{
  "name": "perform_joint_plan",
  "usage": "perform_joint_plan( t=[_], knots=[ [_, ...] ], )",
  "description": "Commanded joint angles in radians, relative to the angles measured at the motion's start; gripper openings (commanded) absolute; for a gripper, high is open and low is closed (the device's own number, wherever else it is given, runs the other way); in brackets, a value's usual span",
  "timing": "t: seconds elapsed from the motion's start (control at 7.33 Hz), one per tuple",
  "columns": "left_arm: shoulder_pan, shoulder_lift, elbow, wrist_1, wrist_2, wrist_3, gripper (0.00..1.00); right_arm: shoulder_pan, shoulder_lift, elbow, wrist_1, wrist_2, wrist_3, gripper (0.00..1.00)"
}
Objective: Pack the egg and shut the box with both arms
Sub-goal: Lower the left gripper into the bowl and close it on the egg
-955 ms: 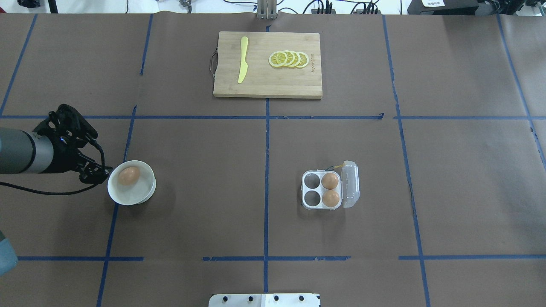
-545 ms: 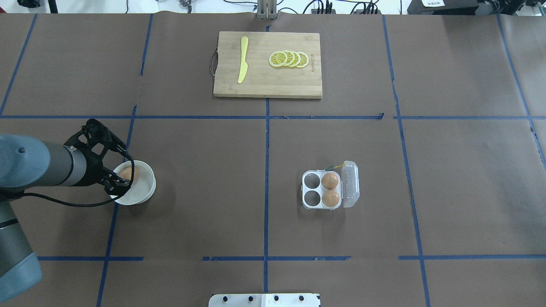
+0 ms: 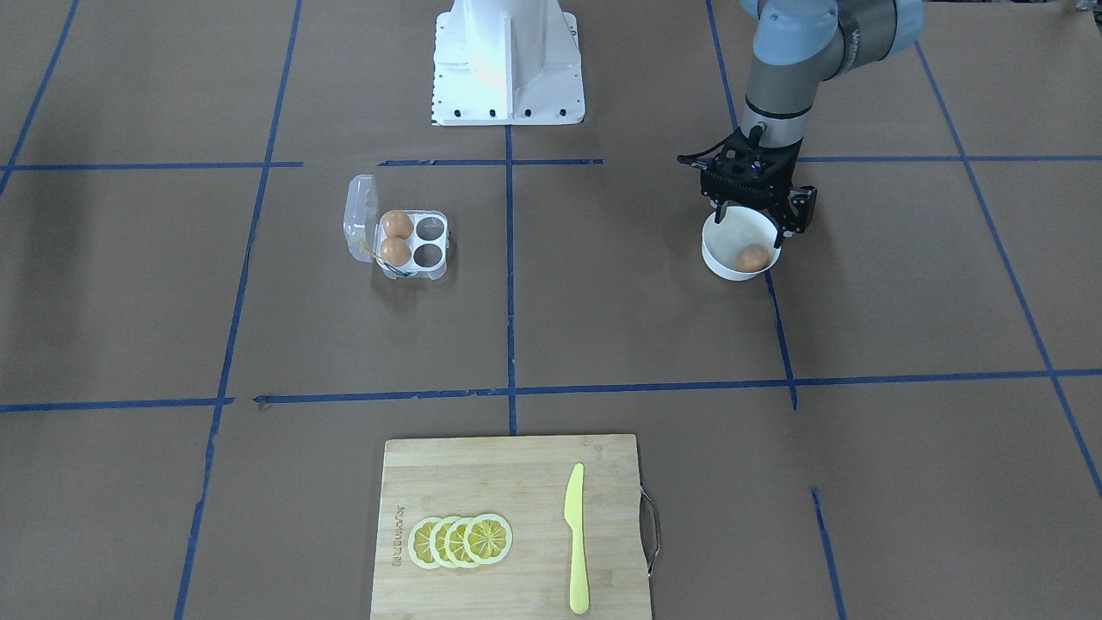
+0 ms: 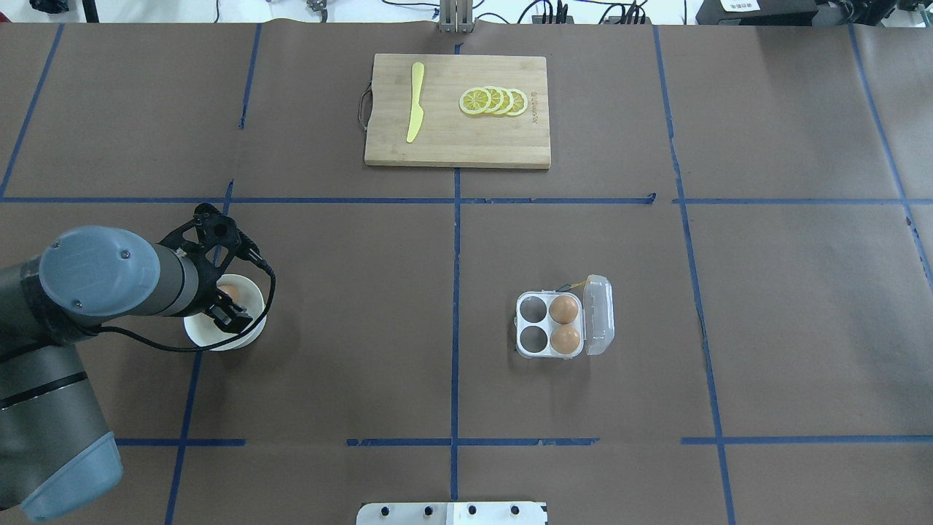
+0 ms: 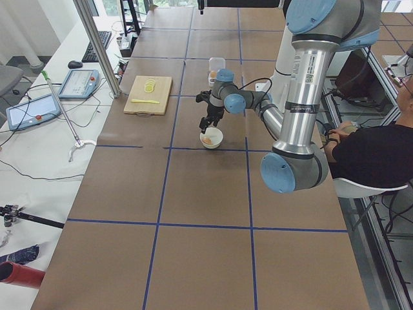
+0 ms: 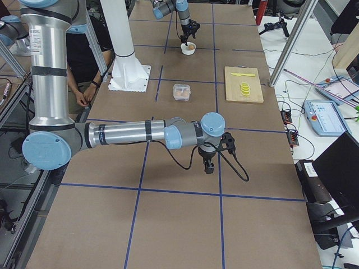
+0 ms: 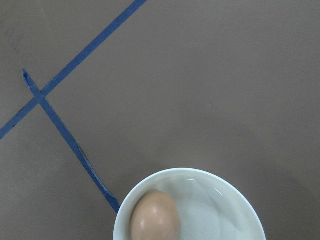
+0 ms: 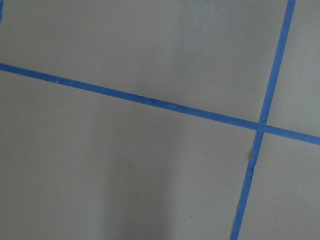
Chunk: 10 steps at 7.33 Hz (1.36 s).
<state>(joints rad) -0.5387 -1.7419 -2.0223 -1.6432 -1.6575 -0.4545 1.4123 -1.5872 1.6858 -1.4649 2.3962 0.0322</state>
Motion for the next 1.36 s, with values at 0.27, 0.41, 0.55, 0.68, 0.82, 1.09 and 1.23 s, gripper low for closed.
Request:
perform_joint_plan(
  t=[0.27, 0.41, 0.55, 0.68, 0.82, 1.09, 1.23],
  knots=[
    [0.019, -0.004, 0.045, -0.007, 0.016, 0.007, 0.82, -0.006, 0.000, -0.002, -0.002, 0.000, 0.000, 1.00],
    [0.023, -0.004, 0.059, -0.007, 0.016, 0.007, 0.79, -0.006, 0.000, -0.002, -0.002, 0.000, 0.002, 1.00],
    [0.025, -0.004, 0.059, -0.007, 0.015, 0.007, 0.79, -0.006, 0.000, -0.002, -0.002, 0.000, 0.000, 1.00],
    [0.029, -0.004, 0.065, -0.007, 0.015, 0.007, 0.76, -0.009, 0.000, -0.002, -0.002, 0.000, 0.000, 1.00],
    [0.031, -0.008, 0.068, -0.007, 0.015, 0.007, 0.75, -0.009, 0.000, -0.002, -0.002, 0.000, 0.000, 1.00],
    [0.031, -0.025, 0.089, -0.007, 0.015, 0.007, 0.74, -0.009, 0.000, -0.003, -0.002, -0.002, 0.000, 1.00],
    [0.031, -0.028, 0.094, -0.006, 0.015, 0.007, 0.72, -0.009, 0.000, -0.003, -0.002, 0.000, 0.000, 1.00]
  ],
)
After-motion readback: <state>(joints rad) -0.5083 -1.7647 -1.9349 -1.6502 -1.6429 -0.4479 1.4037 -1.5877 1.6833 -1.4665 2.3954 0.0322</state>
